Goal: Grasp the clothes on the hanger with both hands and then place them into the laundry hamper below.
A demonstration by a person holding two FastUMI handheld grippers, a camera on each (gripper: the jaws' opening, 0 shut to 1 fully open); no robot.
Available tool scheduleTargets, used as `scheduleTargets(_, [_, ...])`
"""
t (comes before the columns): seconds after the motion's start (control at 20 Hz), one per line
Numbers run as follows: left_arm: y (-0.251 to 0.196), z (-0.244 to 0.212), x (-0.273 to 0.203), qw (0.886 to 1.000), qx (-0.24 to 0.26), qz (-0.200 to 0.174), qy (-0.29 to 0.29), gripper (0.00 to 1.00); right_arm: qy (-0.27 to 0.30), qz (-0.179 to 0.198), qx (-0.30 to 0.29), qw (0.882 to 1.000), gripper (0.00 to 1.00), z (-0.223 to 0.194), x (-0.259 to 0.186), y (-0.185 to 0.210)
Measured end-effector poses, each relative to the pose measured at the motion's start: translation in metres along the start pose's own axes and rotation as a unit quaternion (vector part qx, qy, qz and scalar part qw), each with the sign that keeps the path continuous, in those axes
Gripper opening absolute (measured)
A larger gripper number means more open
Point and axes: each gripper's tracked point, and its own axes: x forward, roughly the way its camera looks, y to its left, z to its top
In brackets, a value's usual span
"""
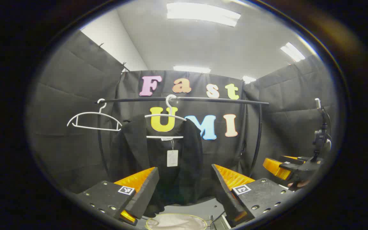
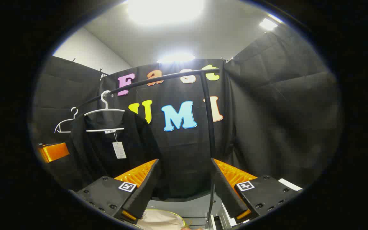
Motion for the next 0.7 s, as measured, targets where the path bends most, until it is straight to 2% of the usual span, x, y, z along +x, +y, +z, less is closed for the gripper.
scheduleTargets(0.45, [0.013,-0.033,0.007,0.999,-0.021,-0.005,0.03,0.94,0.015,-0.007,-0.02,1.0,0.98,-0.012,-0.001,0.01])
scheduleTargets(0.7, [0.022,-0.044,0.008,0.999,-0.025,-0.006,0.041,0.94,0.035,0.005,-0.024,0.999,0.98,-0.02,-0.005,0.027])
